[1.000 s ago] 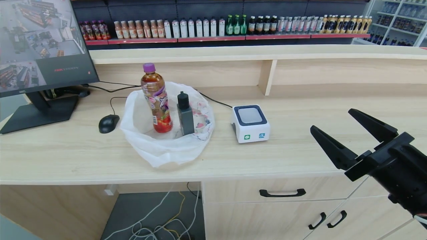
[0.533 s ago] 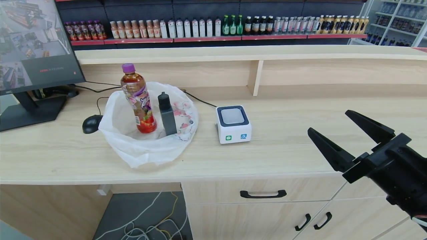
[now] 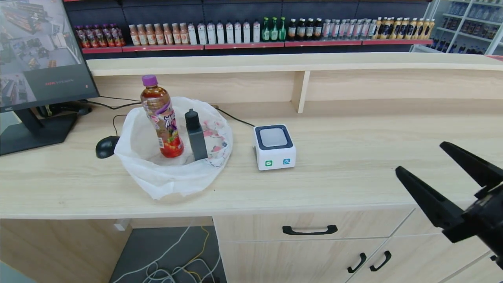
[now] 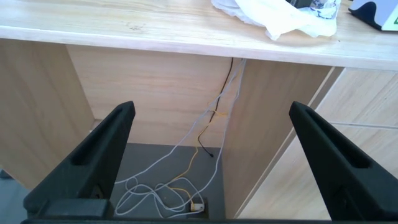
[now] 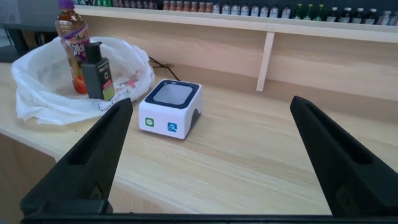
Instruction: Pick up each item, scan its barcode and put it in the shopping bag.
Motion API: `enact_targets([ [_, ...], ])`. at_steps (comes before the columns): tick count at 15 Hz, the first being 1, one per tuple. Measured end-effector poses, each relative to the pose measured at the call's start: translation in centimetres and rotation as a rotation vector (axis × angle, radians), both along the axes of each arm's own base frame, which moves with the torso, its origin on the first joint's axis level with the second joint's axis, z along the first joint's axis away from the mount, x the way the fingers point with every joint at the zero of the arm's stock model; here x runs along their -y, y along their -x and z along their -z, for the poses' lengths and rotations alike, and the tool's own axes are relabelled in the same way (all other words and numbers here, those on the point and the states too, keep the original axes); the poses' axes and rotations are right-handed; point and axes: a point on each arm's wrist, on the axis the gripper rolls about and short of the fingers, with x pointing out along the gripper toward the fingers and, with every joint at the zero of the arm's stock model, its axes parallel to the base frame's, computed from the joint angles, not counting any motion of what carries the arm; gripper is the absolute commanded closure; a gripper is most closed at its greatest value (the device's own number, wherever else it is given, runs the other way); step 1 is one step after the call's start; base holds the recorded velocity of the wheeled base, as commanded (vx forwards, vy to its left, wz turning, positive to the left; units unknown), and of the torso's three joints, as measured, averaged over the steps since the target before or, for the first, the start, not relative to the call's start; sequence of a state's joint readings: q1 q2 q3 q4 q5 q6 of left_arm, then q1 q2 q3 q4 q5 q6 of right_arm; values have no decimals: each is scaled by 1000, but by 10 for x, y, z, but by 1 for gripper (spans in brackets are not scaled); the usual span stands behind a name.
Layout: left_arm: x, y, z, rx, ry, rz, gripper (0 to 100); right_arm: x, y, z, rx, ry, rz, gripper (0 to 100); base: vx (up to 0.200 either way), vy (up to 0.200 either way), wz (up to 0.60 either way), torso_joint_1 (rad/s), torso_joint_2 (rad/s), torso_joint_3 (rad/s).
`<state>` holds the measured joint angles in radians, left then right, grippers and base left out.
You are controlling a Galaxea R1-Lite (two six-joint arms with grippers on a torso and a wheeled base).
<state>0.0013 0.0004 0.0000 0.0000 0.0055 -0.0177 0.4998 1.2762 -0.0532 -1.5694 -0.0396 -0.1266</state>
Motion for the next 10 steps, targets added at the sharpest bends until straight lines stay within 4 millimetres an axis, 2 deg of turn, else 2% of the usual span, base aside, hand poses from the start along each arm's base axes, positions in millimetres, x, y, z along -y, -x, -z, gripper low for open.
enact_targets([
  [2, 0, 0, 0, 0, 0, 0, 0, 12, 22, -8, 78, -40, -3, 0, 0, 0, 0, 0, 0, 0],
  [4, 0, 0, 0, 0, -2, 0, 0, 21, 40, -4, 51, -19, -17, 0, 0, 0, 0, 0, 0, 0],
  [7, 0, 0, 0, 0, -3, 0, 0, 35, 66, 21, -123, 90, -36, 0, 0, 0, 0, 0, 0, 0],
  [10, 0, 0, 0, 0, -3, 0, 0, 53, 99, 60, -302, 228, -54, 0, 0, 0, 0, 0, 0, 0],
])
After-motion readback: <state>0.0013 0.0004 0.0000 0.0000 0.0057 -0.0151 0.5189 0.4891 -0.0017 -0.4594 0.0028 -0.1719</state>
